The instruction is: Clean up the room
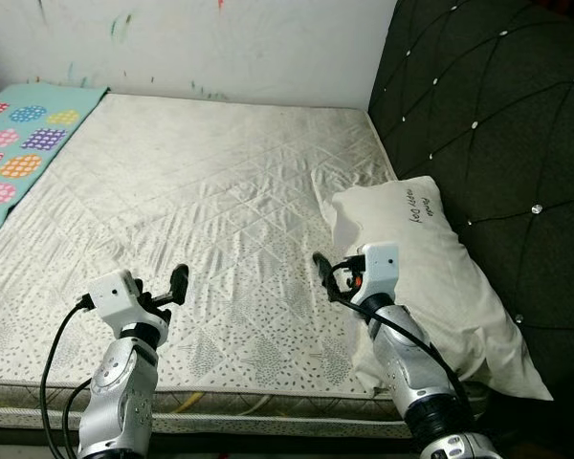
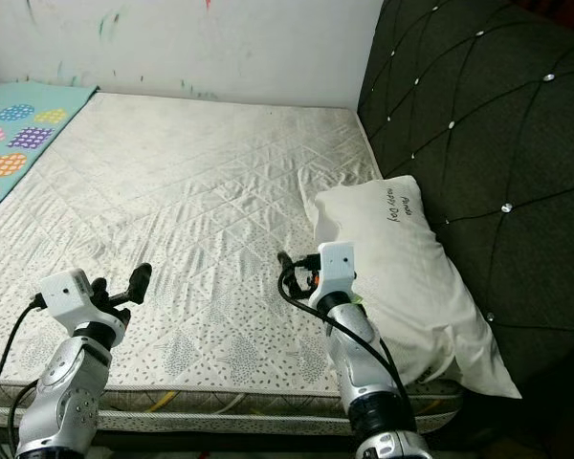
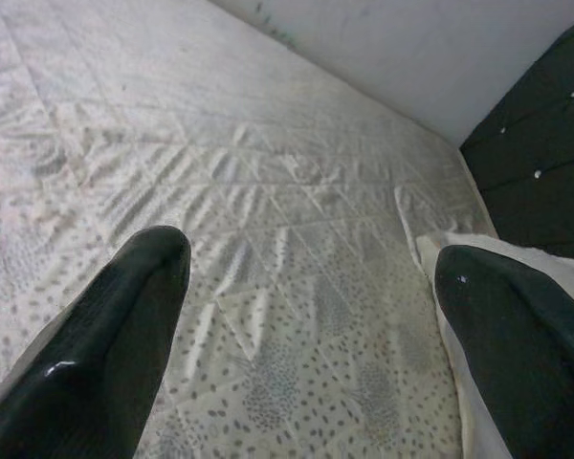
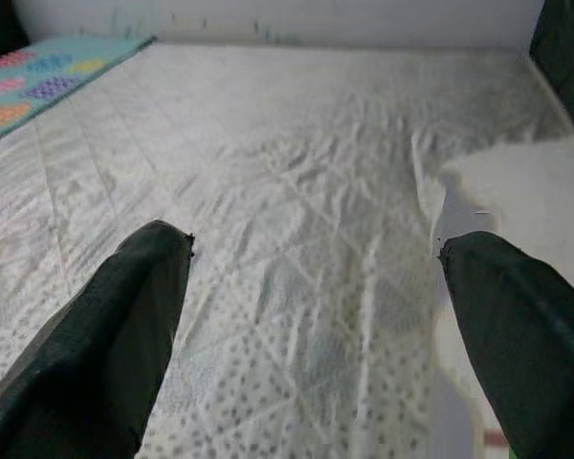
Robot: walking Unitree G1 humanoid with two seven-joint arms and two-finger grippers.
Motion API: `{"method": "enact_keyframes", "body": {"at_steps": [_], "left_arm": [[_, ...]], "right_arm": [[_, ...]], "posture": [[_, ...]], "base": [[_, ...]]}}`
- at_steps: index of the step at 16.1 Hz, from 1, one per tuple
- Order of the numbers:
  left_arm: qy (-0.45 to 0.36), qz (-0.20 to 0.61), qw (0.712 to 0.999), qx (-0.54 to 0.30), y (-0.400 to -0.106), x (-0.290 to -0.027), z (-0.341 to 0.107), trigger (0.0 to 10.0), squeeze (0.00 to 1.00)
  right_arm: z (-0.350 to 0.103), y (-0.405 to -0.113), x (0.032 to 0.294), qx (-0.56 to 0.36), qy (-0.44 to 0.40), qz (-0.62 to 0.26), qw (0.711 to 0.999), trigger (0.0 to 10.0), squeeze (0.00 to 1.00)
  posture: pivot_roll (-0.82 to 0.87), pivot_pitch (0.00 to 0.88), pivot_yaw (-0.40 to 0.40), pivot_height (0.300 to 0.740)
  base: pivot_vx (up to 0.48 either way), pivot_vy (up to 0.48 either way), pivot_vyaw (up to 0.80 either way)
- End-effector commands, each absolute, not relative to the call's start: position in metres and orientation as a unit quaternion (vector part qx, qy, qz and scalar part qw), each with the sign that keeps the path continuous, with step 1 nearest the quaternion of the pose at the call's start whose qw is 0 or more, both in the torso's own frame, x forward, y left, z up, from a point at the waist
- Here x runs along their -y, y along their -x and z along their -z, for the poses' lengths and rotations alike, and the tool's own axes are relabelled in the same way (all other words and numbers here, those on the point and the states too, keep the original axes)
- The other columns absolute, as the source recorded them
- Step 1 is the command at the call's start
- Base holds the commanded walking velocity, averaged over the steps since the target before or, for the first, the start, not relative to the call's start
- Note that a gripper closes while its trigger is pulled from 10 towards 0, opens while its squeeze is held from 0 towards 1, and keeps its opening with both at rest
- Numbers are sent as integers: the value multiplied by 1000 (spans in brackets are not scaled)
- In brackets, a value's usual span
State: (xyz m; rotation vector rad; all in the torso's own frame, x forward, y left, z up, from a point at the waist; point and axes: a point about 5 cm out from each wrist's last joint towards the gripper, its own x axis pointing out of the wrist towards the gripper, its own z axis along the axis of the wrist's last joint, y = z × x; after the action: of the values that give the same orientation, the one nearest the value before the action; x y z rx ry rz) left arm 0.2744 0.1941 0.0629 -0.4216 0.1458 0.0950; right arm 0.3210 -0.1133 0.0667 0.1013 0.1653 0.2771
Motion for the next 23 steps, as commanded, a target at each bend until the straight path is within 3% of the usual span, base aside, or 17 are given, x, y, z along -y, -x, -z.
{"method": "enact_keyframes", "body": {"at_steps": [1,7,10,14,23], "left_arm": [[212,-44,973,-77,-277,-193,-62,10000,0],[187,-54,979,-64,-273,-197,-69,10000,0],[144,-48,987,-53,-244,-211,-77,10000,0],[150,-84,982,-75,-219,-224,-65,10000,0],[139,-56,985,-83,-222,-212,-66,10000,0]], "right_arm": [[-69,-325,116,-85,-59,-127,986,10000,0],[-83,-321,132,-50,-19,-104,993,10000,0],[-88,-303,157,-35,-14,-95,995,10000,0],[-83,-287,176,-38,-5,-94,995,10000,0],[-82,-282,174,-57,1,-104,993,10000,0]], "posture": [[-83,0,-53,740],[-77,0,-51,740],[-84,0,-47,740],[-77,0,-62,740],[-82,0,-61,740]], "base": [[0,0,0],[0,0,0],[0,240,0],[0,120,0],[0,297,-112]]}}
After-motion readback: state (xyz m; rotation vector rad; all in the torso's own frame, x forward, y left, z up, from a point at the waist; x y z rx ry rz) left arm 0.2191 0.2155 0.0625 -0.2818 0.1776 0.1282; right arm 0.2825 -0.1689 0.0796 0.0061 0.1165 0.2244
